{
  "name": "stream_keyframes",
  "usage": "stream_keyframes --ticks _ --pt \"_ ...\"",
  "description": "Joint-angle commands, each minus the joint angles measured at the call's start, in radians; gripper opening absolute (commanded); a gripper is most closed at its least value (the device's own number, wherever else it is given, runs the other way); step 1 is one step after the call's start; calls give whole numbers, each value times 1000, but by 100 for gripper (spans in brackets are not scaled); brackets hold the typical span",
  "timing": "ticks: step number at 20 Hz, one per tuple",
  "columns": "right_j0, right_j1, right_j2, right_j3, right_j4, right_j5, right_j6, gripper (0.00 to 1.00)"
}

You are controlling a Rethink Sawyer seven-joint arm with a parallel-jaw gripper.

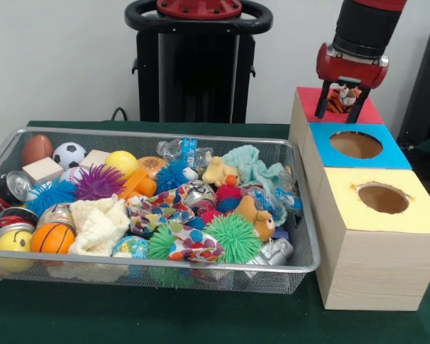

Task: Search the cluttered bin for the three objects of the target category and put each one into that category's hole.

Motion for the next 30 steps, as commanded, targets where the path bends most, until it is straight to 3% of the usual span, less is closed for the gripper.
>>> stream_keyframes --ticks 1,11,14,18,20,23,30 --pt "-34 171 16 29 -52 -181 145 100" --pt "-35 131 26 38 -54 -150 125 100" --pt "11 45 -9 43 -50 -69 136 100" --pt "50 -130 -40 94 -36 102 114 100" --pt "63 -177 -58 106 -39 144 102 100" --pt "68 -218 -74 129 -48 167 78 100" --pt "52 -238 -71 172 -65 133 56 100"
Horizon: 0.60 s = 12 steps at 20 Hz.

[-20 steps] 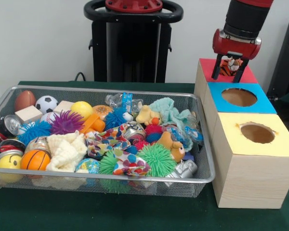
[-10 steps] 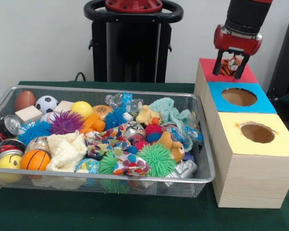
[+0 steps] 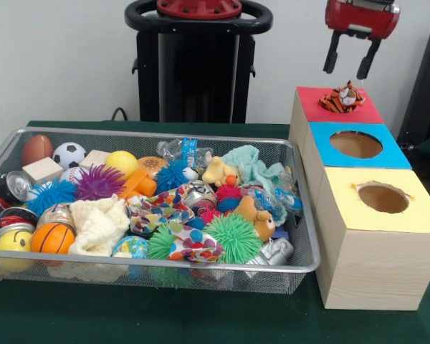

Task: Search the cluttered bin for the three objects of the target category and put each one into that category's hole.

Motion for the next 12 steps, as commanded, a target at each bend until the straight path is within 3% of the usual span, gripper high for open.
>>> stream_keyframes --ticks 1,5,9,12 --pt "-23 -51 -4 92 -63 79 54 100" --pt "-39 -64 0 97 -61 87 39 100" --pt "-31 -97 -10 72 -68 171 18 100" --pt "-33 -60 0 77 -66 130 37 100"
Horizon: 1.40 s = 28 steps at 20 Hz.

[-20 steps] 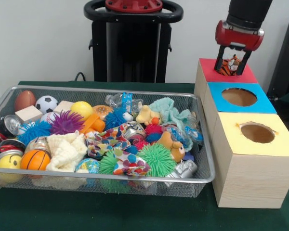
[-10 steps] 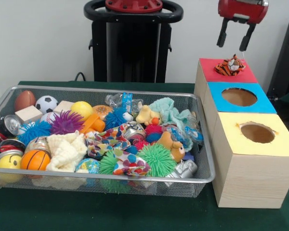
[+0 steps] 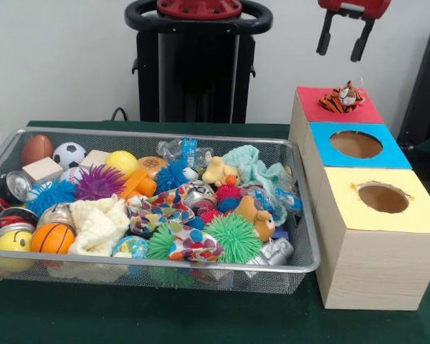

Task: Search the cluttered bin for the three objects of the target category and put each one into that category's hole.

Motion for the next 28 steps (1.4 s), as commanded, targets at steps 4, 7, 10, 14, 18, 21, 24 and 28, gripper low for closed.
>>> stream_keyframes --ticks 4,7,10,14,18,21,24,28 --pt "-5 71 12 17 -83 76 87 100" --pt "21 102 -4 3 -93 66 118 100" --pt "33 120 -8 3 -93 57 127 100" --pt "35 125 -7 2 -96 60 119 100" --pt "33 162 -13 3 -115 17 121 100" --pt "42 210 -30 -18 -137 -16 133 100" --pt "56 244 -43 -40 -150 -30 145 100" --pt "60 273 -44 -55 -155 -46 144 100"
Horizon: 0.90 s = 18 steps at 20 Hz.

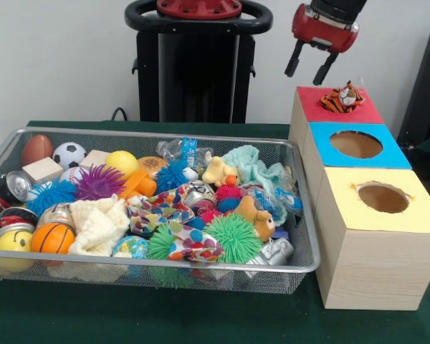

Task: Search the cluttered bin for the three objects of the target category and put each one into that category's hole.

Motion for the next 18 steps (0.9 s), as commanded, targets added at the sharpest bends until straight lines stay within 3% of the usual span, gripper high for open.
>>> stream_keyframes --ticks 1,4,7,12,15,18 --pt "2 97 1 -56 -54 -56 141 100" --pt "19 93 -22 -70 -63 -33 142 100" --pt "86 76 -93 -97 -75 14 182 100" --pt "120 2 -129 -99 -46 116 161 100" --pt "107 -59 -122 -81 -26 139 122 100" --pt "-5 -124 -30 -30 0 77 16 100"
